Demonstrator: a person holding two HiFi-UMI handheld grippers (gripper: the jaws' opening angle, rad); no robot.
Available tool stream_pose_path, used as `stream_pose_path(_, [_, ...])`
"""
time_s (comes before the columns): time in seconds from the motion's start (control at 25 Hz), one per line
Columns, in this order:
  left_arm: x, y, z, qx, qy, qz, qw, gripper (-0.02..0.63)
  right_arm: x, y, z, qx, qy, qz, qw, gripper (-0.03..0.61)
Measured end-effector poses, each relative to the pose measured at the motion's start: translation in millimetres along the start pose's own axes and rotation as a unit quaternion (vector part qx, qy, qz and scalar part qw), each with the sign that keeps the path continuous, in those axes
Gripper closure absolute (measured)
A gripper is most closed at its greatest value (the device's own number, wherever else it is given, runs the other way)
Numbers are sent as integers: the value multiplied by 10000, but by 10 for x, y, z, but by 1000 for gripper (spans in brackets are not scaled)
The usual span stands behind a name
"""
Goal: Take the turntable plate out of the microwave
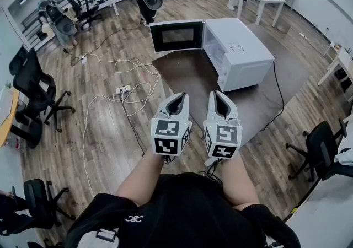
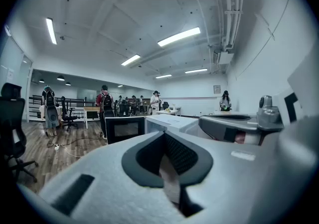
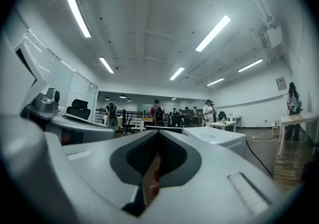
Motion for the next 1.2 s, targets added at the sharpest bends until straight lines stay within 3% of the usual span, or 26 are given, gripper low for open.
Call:
stream_pose_path(0.32, [51,85,-59,-84,47,-61,9999,607,43,142,-30,-221,-86,158,9996,571])
stream_pose_path(0.48, [83,79,-63,-103,89,-110,9998,607,56,211,-66,-396,-151,-12,9991,569])
stream_pose_path(1.2, [165,95,441,137,191,-76,9997,607,280,-89,242,-49,120,-199,9997,569])
Point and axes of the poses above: the fingertips, and each gripper's own axes: z forward along the fingers, y to its left, x out of its underside, the point moved 4 cm from there along -z, backward along the fingers, and after that the axes turned 2 degrees about -y, right-handed, at the moved point
